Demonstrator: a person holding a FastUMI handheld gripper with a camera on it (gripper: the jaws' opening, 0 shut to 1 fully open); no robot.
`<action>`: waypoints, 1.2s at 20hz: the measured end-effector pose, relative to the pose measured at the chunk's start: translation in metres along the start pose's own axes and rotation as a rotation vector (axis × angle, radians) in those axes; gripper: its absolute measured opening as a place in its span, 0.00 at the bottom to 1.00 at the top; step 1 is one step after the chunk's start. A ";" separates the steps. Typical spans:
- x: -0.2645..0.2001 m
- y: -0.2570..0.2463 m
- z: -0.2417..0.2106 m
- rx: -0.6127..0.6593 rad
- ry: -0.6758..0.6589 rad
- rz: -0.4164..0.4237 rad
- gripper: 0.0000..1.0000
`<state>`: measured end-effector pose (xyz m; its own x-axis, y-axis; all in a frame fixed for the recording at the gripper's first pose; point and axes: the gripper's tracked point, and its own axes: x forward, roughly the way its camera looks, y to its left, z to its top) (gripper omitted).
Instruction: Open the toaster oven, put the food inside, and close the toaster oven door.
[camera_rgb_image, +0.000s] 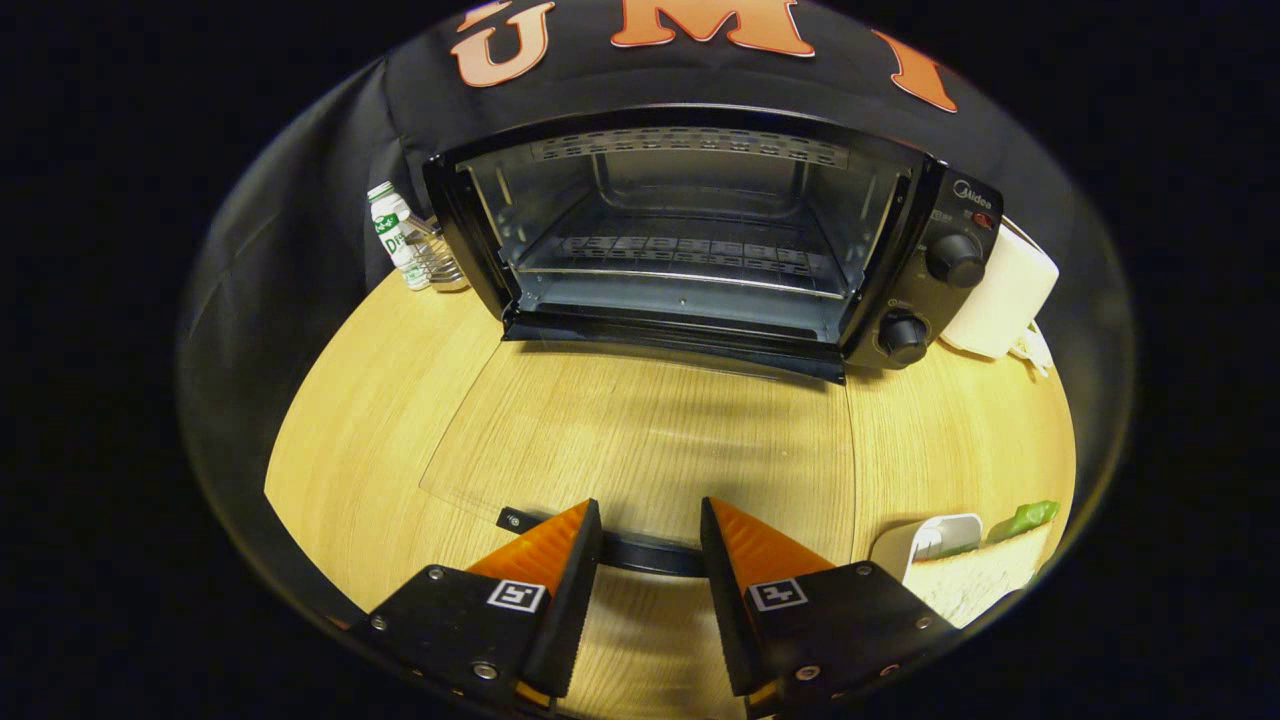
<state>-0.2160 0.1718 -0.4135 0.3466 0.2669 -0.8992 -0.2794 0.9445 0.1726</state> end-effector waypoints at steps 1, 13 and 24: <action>0.000 0.000 0.001 0.006 0.003 0.018 0.59; -0.088 -0.059 0.025 0.095 -0.087 0.118 0.79; -0.129 -0.217 -0.014 0.219 -0.034 0.045 0.98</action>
<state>-0.2125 -0.0706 -0.3404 0.3691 0.3125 -0.8753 -0.0957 0.9495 0.2987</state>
